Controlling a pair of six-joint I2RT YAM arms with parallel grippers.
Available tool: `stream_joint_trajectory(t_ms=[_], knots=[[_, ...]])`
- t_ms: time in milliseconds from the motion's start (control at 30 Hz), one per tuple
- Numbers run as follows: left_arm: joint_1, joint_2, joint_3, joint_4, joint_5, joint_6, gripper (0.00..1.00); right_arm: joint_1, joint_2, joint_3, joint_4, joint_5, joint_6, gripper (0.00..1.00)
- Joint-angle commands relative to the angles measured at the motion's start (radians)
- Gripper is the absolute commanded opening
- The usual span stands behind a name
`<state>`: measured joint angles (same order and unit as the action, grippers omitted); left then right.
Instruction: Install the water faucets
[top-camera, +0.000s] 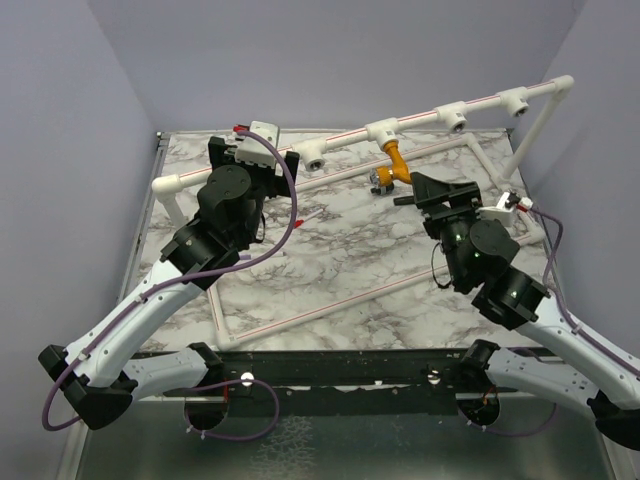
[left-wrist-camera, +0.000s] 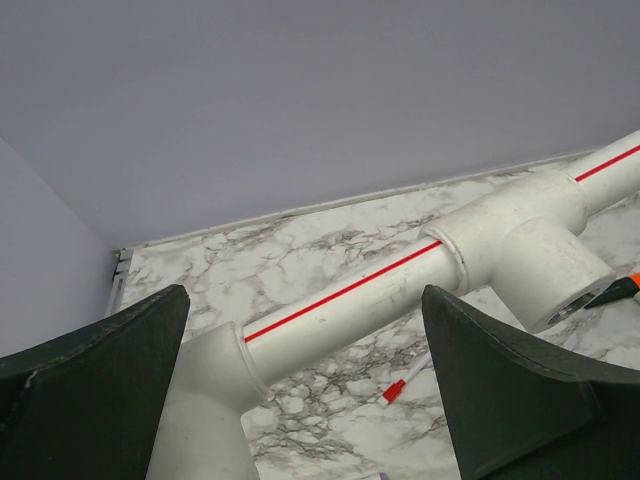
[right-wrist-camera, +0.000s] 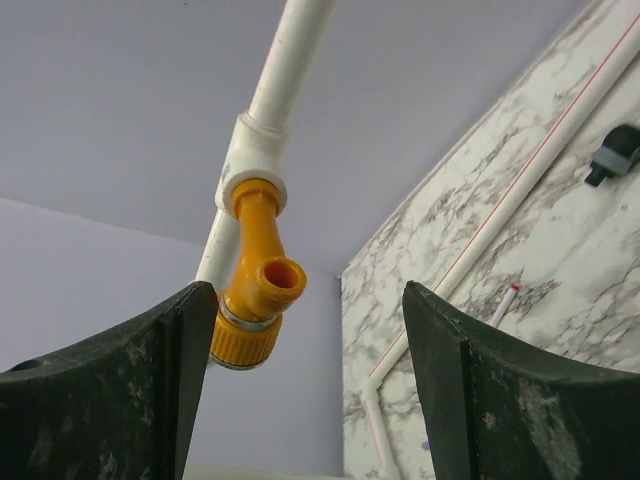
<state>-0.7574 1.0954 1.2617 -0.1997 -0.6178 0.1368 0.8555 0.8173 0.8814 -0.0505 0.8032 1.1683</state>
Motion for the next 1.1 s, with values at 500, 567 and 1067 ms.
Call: stream_joint_trajectory(t_ms=[500,567,1067], knots=[[-0.011,0.048,-0.054,-0.192,0.051,-0.086,0.99,0.002,-0.047,0.095,0.099,-0.221,-1.515,0.81],[-0.011,0.046,-0.056,-0.192,0.051,-0.086,0.99,0.001,-0.064,0.113,0.04,-0.311,-1.646,0.81],[-0.011,0.047,-0.053,-0.191,0.046,-0.08,0.99,0.001,-0.009,0.159,-0.199,-0.456,-2.408,0.86]])
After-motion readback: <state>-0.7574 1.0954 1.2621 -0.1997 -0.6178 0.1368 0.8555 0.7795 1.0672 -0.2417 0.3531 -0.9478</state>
